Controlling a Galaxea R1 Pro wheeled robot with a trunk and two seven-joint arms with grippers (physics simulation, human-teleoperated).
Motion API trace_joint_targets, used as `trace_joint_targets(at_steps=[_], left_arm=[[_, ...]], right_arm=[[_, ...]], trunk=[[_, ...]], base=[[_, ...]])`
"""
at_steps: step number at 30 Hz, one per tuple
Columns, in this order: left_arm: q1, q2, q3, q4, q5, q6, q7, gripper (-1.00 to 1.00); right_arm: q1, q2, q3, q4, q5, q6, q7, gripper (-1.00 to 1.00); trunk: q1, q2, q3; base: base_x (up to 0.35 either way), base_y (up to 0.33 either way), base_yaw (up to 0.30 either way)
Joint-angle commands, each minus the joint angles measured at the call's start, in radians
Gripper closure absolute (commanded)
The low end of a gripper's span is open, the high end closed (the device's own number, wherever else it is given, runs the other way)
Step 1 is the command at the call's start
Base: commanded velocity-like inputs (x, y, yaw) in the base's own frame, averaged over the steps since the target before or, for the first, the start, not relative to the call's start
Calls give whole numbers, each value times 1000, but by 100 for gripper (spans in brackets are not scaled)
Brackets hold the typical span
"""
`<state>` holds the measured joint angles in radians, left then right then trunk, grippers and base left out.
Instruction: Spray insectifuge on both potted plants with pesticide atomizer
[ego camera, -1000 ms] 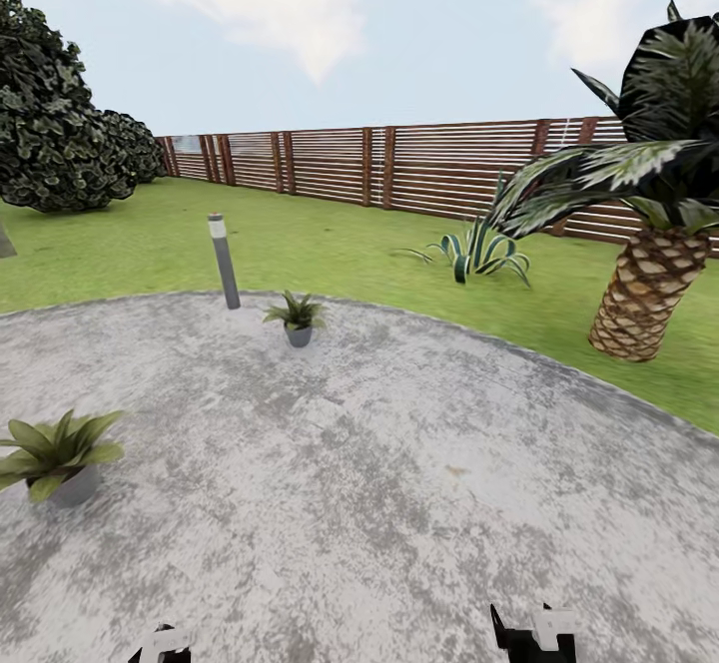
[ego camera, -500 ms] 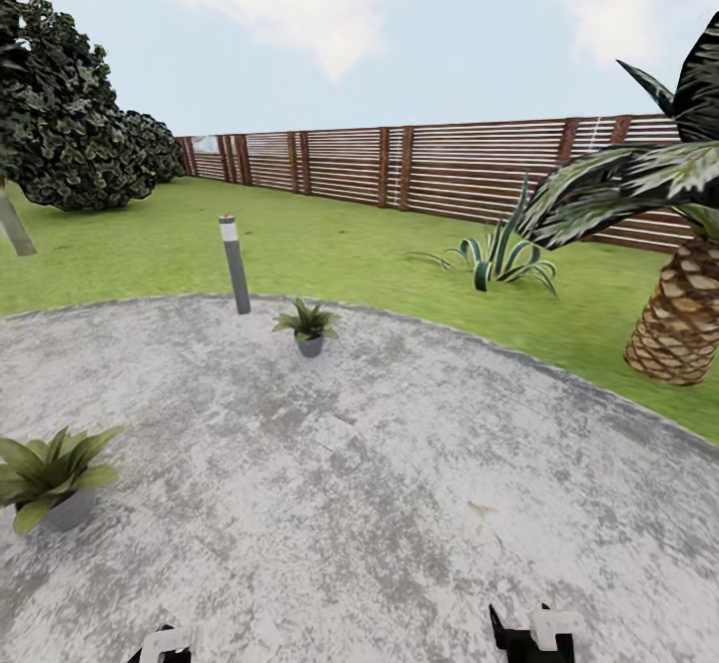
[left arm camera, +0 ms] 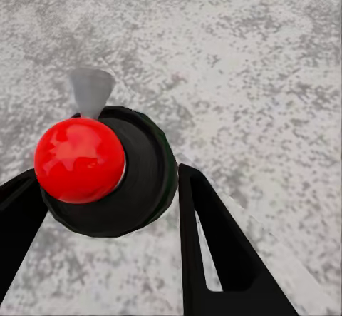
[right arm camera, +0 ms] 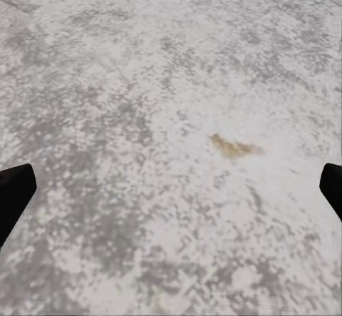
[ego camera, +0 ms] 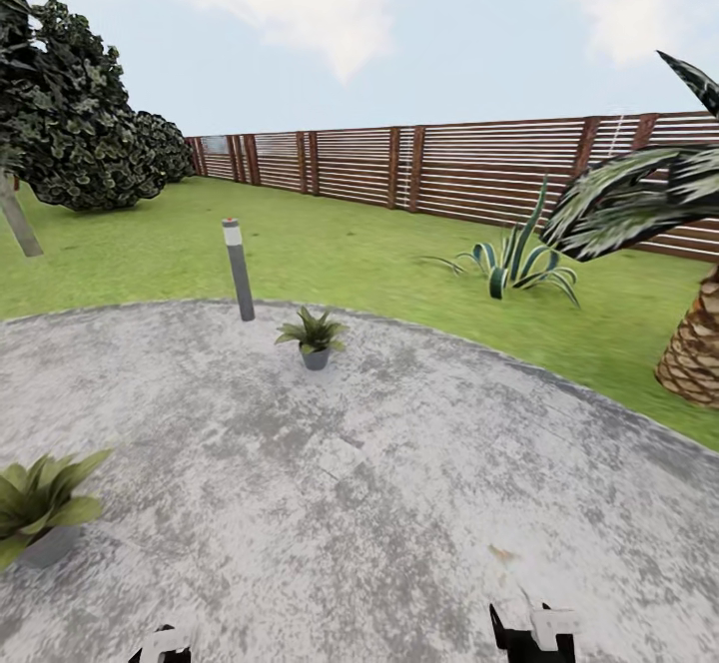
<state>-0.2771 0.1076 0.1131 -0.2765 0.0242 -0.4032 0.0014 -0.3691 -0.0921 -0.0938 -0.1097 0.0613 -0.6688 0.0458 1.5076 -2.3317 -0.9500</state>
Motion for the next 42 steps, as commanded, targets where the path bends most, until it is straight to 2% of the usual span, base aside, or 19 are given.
trace_joint_targets(at_steps=[1,18,28,42], left_arm=[[-1,0,0,1,2,-3,0,100],[-1,0,0,1,2,-3,0,100],[-1,1,0,1,3,-3,0,100],[-1,1,0,1,3,-3,0,100]], right_arm=[[-1,0,-8,1,6,-3,5,-100],[-1,0,-8,1,6,-3,5,-100],[-1,0,-8,1,5,-3,5,-100],[-1,-4,-9,1,6,-3,5,-100]], trunk=[[0,0,-1],[0,0,-1],[0,0,-1],[0,0,-1]], base=[[340,0,1],[340,0,3],[339,0,183],[340,0,14]])
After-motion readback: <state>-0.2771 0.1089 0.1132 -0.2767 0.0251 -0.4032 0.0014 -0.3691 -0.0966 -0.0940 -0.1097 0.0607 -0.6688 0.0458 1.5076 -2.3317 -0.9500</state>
